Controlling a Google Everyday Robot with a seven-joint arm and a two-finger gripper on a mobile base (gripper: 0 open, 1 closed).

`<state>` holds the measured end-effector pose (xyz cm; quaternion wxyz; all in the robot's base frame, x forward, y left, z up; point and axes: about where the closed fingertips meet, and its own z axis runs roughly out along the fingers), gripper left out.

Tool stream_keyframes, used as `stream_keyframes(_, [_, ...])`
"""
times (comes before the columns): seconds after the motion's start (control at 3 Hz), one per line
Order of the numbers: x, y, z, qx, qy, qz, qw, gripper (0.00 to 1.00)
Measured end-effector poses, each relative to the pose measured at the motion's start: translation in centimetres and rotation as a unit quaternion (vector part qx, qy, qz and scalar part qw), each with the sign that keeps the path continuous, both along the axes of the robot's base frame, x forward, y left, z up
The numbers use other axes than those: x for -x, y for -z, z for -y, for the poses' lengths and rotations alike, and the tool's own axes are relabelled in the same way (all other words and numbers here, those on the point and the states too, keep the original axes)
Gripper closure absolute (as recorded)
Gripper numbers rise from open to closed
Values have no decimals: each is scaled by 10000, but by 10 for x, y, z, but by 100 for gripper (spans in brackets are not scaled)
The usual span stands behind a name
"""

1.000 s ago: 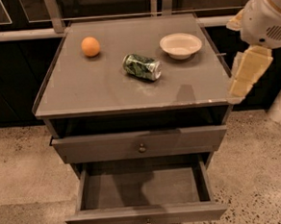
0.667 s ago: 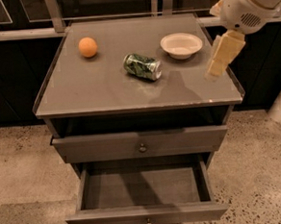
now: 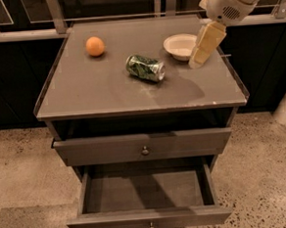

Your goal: Pick green can from middle drawer and place on counter

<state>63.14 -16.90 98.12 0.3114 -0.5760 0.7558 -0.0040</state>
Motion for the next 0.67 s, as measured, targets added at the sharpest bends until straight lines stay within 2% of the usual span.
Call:
stream_keyframes(0.33, [-3, 12, -6, -316, 117, -93, 9994, 0])
stream_keyframes(0.67, [-30, 35, -43, -862, -30, -323, 9958, 0])
